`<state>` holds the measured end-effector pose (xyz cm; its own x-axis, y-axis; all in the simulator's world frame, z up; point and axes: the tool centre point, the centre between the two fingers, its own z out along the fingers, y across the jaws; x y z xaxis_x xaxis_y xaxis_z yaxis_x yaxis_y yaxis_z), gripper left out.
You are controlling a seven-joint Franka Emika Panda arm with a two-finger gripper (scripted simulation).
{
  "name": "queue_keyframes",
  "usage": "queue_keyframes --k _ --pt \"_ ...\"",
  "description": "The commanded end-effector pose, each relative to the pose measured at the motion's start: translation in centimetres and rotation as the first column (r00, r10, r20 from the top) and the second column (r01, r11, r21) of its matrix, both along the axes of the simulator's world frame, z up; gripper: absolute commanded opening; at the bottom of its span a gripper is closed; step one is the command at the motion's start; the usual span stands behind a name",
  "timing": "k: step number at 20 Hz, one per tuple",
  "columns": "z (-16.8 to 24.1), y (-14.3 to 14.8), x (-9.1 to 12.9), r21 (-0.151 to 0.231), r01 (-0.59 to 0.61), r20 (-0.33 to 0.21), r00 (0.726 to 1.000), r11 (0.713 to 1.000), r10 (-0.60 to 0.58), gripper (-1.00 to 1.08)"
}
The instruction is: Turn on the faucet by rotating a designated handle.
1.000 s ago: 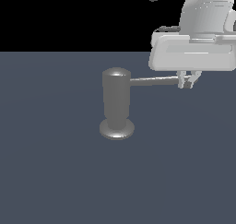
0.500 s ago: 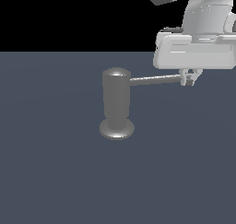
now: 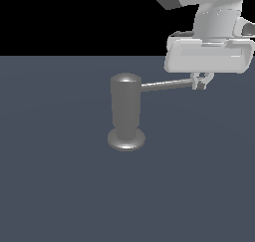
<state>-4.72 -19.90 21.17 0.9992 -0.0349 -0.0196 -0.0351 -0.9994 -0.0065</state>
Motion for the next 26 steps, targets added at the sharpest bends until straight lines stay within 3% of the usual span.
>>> queue_keyframes --k 1,26 --pt "0.1 0.7 1.5 -0.002 -0.012 0.008 1.000 1.000 0.012 -1.00" --pt "0.4 1.7 9.7 -0.005 -0.010 0.015 1.000 1.000 0.010 -1.00"
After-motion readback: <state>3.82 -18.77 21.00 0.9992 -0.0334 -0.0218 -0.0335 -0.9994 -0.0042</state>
